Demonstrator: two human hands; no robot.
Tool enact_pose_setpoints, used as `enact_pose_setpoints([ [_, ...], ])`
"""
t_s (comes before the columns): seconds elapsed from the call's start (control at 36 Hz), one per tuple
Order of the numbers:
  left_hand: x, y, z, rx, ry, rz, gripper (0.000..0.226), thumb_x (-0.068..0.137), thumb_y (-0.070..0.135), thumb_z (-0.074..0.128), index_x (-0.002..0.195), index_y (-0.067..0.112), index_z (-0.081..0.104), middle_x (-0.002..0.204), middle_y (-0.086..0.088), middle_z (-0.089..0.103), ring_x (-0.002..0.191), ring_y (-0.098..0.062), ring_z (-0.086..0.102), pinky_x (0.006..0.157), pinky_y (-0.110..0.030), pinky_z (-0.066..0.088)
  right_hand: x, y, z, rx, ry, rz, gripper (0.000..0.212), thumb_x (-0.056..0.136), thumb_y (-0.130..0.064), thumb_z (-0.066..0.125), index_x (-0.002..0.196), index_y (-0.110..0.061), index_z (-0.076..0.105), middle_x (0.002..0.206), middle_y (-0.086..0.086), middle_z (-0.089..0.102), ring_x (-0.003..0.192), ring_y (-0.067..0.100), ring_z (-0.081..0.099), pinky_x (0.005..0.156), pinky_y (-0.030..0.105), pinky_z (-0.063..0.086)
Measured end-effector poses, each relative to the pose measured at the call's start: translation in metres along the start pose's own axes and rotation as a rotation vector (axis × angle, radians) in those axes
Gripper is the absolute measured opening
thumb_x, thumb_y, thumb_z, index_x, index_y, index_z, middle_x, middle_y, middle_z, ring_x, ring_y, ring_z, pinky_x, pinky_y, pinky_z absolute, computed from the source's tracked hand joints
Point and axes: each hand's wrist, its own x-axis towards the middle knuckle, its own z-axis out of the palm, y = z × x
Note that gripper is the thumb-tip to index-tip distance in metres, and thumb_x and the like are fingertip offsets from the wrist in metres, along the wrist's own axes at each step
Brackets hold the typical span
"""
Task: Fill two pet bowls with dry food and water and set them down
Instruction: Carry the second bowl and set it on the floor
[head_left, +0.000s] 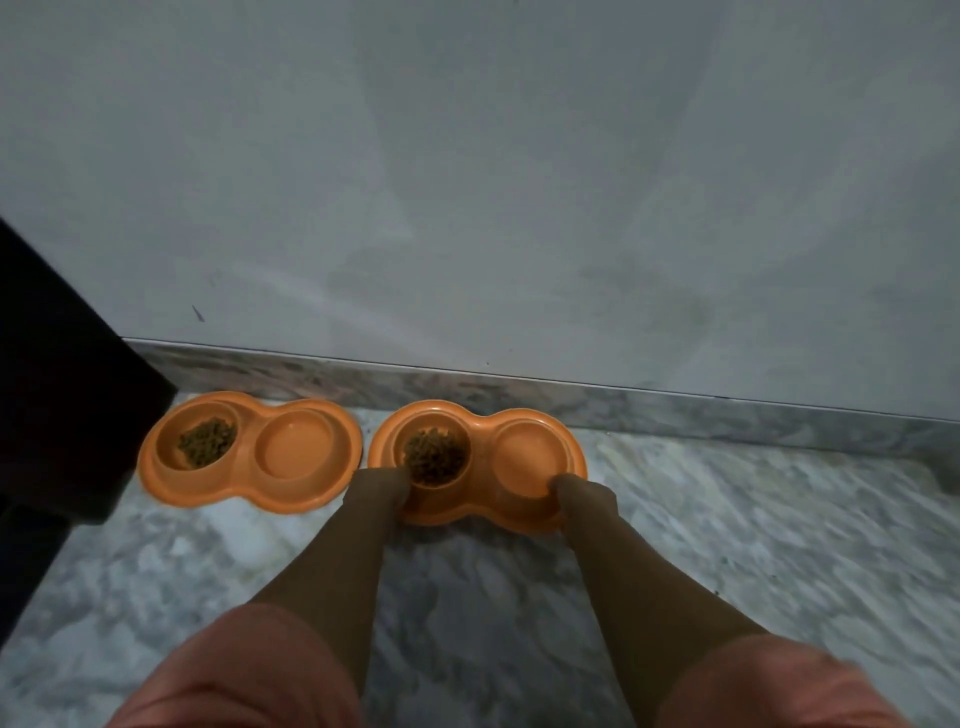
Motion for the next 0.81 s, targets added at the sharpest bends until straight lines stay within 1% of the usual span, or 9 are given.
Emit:
enact_pose_setpoints([
  [0.06,0.006,-0.002,0.001,-0.012,-0.031,-0.025,0.049,0.094,0.019,0.053,0.137,-0.005,0.045,0.134,-0.025,0.052,0.122,-0.039,0.053,0.102,-0.045,0.046,0.004,0.001,0.005,-0.004,-0.001,0.006,0.056,0.081,-0.025,0.063,0.13,-0.004,0.047,0.124,0.019,0.054,0.101,0.034,0.06,0.083,0.041,0.054],
  [0.14,0.016,-0.01,-0.002,-0.025,0.037,-0.091,0.057,0.085,0.027,0.058,0.133,-0.002,0.047,0.116,-0.021,0.058,0.103,-0.037,0.06,0.09,-0.043,0.054,0.008,0.002,0.014,-0.029,0.006,0.005,0.055,0.082,-0.026,0.061,0.129,-0.003,0.047,0.124,0.018,0.054,0.103,0.034,0.059,0.087,0.043,0.053],
  [0.19,0.021,-0.012,-0.003,-0.012,0.058,-0.099,0.058,0.084,0.031,0.058,0.131,-0.001,0.047,0.112,-0.02,0.058,0.099,-0.035,0.061,0.086,-0.041,0.054,0.011,0.003,0.018,-0.032,0.005,0.006,0.052,0.083,-0.026,0.061,0.128,-0.002,0.049,0.121,0.018,0.056,0.102,0.034,0.059,0.085,0.041,0.054],
  [0.25,0.023,-0.011,-0.002,0.018,0.069,-0.102,0.056,0.086,0.031,0.057,0.13,-0.002,0.048,0.115,-0.021,0.059,0.102,-0.035,0.061,0.09,-0.042,0.054,0.014,0.002,0.022,-0.03,0.002,0.007,0.048,0.084,-0.024,0.061,0.125,-0.002,0.05,0.118,0.018,0.058,0.101,0.034,0.06,0.083,0.041,0.053],
  [0.33,0.027,-0.01,0.001,0.08,0.079,-0.081,0.047,0.091,0.028,0.054,0.124,-0.005,0.05,0.118,-0.022,0.058,0.108,-0.036,0.059,0.097,-0.043,0.05,0.02,0.003,0.025,-0.014,0.007,-0.004,0.048,0.084,-0.023,0.062,0.125,0.0,0.051,0.117,0.02,0.059,0.104,0.035,0.06,0.087,0.041,0.053],
  [0.42,0.029,-0.01,0.001,0.133,0.082,-0.063,0.047,0.094,0.029,0.05,0.124,-0.007,0.05,0.123,-0.023,0.057,0.113,-0.035,0.057,0.101,-0.043,0.047,0.024,0.004,0.029,-0.002,0.001,0.001,0.049,0.084,-0.023,0.061,0.126,0.0,0.05,0.119,0.02,0.058,0.104,0.035,0.06,0.082,0.039,0.051],
  [0.47,0.031,-0.01,0.001,0.154,0.085,-0.059,0.045,0.094,0.028,0.05,0.123,-0.007,0.051,0.124,-0.023,0.057,0.114,-0.036,0.056,0.102,-0.043,0.046,0.026,0.004,0.031,-0.005,0.0,0.008,0.047,0.085,-0.023,0.06,0.125,0.0,0.051,0.119,0.02,0.058,0.105,0.035,0.059,0.081,0.039,0.05],
  [0.61,0.035,-0.011,0.002,0.178,0.065,-0.054,0.044,0.096,0.024,0.05,0.124,-0.01,0.05,0.127,-0.026,0.053,0.118,-0.038,0.053,0.103,-0.043,0.044,0.032,0.006,0.036,-0.019,0.01,-0.003,0.044,0.085,-0.024,0.06,0.121,0.001,0.053,0.116,0.021,0.06,0.105,0.035,0.06,0.087,0.04,0.051],
  [0.81,0.032,-0.009,0.001,0.177,0.091,-0.057,0.042,0.093,0.024,0.052,0.121,-0.007,0.053,0.122,-0.023,0.056,0.114,-0.036,0.055,0.102,-0.042,0.046,0.034,0.008,0.039,-0.034,0.005,-0.01,0.041,0.085,-0.023,0.059,0.118,0.001,0.056,0.114,0.02,0.062,0.106,0.034,0.061,0.094,0.042,0.051],
])
